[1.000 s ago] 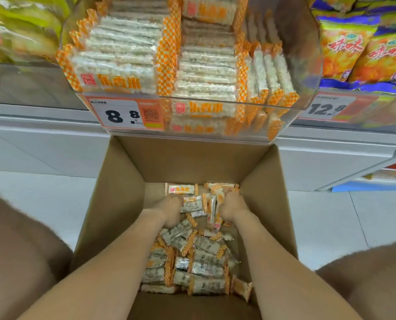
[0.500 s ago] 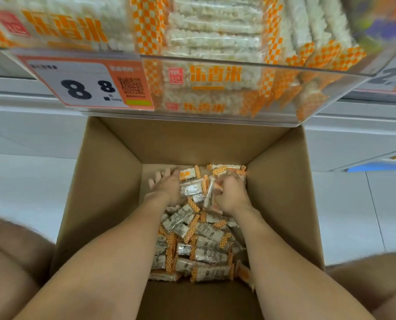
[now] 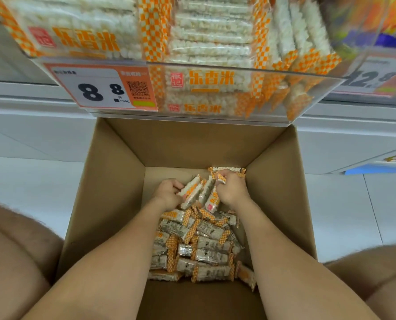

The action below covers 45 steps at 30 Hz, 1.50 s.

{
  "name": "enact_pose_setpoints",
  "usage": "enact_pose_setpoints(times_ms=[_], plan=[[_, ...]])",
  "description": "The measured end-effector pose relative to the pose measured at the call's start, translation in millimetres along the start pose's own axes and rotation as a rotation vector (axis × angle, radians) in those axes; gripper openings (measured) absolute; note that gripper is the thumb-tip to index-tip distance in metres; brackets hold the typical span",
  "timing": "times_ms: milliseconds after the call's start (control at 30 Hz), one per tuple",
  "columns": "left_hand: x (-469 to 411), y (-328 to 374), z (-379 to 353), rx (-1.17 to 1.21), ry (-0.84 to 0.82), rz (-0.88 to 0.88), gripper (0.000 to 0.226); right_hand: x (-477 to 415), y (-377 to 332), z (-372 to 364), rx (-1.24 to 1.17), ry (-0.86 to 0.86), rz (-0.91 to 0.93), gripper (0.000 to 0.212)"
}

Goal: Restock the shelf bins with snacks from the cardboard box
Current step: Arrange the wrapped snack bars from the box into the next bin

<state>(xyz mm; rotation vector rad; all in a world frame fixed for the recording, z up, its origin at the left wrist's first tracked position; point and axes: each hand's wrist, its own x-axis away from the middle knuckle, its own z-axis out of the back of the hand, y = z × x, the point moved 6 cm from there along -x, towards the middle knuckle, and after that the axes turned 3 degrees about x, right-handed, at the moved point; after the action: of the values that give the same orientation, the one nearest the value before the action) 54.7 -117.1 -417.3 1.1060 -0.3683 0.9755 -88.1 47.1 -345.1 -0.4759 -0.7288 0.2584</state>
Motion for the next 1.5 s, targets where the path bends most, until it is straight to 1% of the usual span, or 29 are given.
enact_pose_setpoints(times_ms=[100,167,200,267,333,400,467,500,567,600,667,733,800,900,967,1000,1067,1133,1167,1233,1267,1300,1433,1500], plan=[[17.8,11.5,14.6,0.086,0.010,-0.047,0.024,10.3,-5.8,13.8,-0.154,0.011,-0.031,0.011],[33.8,23.9,27.2,0.123,0.017,-0.095,0.022,18.6,-11.4,24.6,-0.300,0.062,-0.025,0.015],[41.2,32.3,34.5,0.142,0.024,-0.147,0.026,22.9,-14.6,29.9,-0.369,0.077,-0.008,0.014],[60.1,50.9,48.3,0.124,0.009,-0.227,0.030,30.7,-20.9,36.1,-0.474,0.040,0.021,0.006],[80.5,72.4,60.4,0.115,-0.049,-0.260,0.031,40.8,-31.0,42.2,-0.489,-0.011,0.079,0.013],[103.2,95.4,75.5,0.186,-0.091,-0.255,0.035,51.6,-43.3,51.4,-0.451,0.001,0.159,0.015],[126.7,114.5,90.7,0.258,-0.119,-0.263,0.034,63.3,-57.6,61.0,-0.421,0.019,0.218,0.017],[134.7,120.7,98.6,0.238,-0.112,-0.288,0.034,70.6,-65.7,65.5,-0.408,0.014,0.244,0.017],[153.1,132.8,113.1,0.082,-0.093,-0.375,0.038,86.3,-81.9,75.8,-0.341,0.029,0.302,0.016],[161.9,139.1,119.5,-0.018,-0.082,-0.416,0.040,95.8,-89.1,81.6,-0.271,0.038,0.333,0.016],[175.3,152.6,130.5,-0.254,-0.059,-0.476,0.039,112.4,-102.7,89.4,-0.130,0.027,0.399,0.016],[194.0,168.6,138.9,-0.482,-0.053,-0.511,0.036,127.5,-116.5,95.2,-0.050,-0.013,0.453,0.015],[212.5,183.3,147.9,-0.604,-0.077,-0.536,0.034,144.1,-134.2,105.2,-0.003,-0.026,0.511,0.014],[244.0,205.0,164.7,-0.649,-0.105,-0.599,0.029,166.6,-160.6,127.3,0.011,-0.033,0.632,0.012],[262.9,220.1,180.4,-0.621,-0.074,-0.665,0.036,182.1,-175.5,149.6,-0.057,-0.003,0.696,0.014],[271.3,228.1,189.6,-0.589,-0.049,-0.707,0.041,190.4,-181.7,163.4,-0.118,0.040,0.723,0.015],[286.8,243.2,208.3,-0.453,0.005,-0.779,0.043,208.2,-192.9,191.7,-0.253,0.141,0.787,0.017],[301.5,259.6,225.2,-0.307,0.083,-0.828,0.042,226.7,-203.5,216.1,-0.311,0.236,0.860,0.015],[309.8,269.1,230.7,-0.226,0.097,-0.871,0.039,233.4,-208.2,225.3,-0.305,0.269,0.885,0.014],[322.3,287.7,237.4,-0.020,0.045,-0.946,0.030,240.7,-217.2,239.2,-0.262,0.301,0.914,0.013],[324.4,295.3,240.8,0.064,0.028,-0.960,0.026,239.3,-221.0,244.8,-0.235,0.310,0.919,0.013],[323.2,300.8,244.4,0.110,0.045,-0.966,0.023,236.7,-225.4,250.1,-0.211,0.316,0.923,0.015],[300.8,308.7,250.4,0.101,0.270,-1.025,0.025,217.7,-247.0,268.6,-0.033,0.337,0.956,0.024],[292.3,311.0,247.0,0.142,0.319,-1.060,0.025,206.4,-259.1,275.8,0.097,0.342,0.994,0.036]])
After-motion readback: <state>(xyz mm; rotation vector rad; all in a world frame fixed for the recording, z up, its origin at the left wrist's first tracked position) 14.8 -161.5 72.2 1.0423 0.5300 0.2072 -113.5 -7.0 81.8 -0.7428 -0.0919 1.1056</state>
